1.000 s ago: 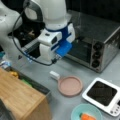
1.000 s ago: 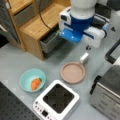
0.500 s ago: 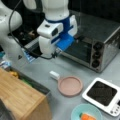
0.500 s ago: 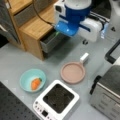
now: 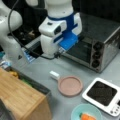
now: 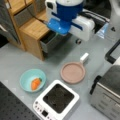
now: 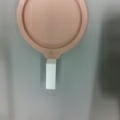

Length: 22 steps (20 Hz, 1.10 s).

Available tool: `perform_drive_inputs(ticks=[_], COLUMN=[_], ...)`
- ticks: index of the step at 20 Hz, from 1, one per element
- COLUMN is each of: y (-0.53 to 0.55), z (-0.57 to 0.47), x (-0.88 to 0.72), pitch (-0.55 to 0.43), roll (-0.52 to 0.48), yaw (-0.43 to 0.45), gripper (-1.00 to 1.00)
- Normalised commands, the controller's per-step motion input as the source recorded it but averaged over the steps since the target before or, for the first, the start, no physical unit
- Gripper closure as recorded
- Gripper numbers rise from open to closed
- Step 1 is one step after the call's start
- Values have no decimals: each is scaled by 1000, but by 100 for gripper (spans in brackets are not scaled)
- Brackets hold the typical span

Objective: Pick up the pan. Place the pan on the table. Pick up the bowl. Place the bowl on the stove.

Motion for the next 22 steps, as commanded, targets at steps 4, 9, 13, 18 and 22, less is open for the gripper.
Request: perform_drive_inputs(ticks=[4,9,13,18,22], y=[-236,-203,-238,-347,-339], z=[270,275,298,270,219], x=[663,683,693,770,761], pitch=[367,374,381,375,377], roll=[-45,-31,-27,-33,-29], yaw=[109,98,97,108,108], gripper=[-100,-100,-100,-100,-100])
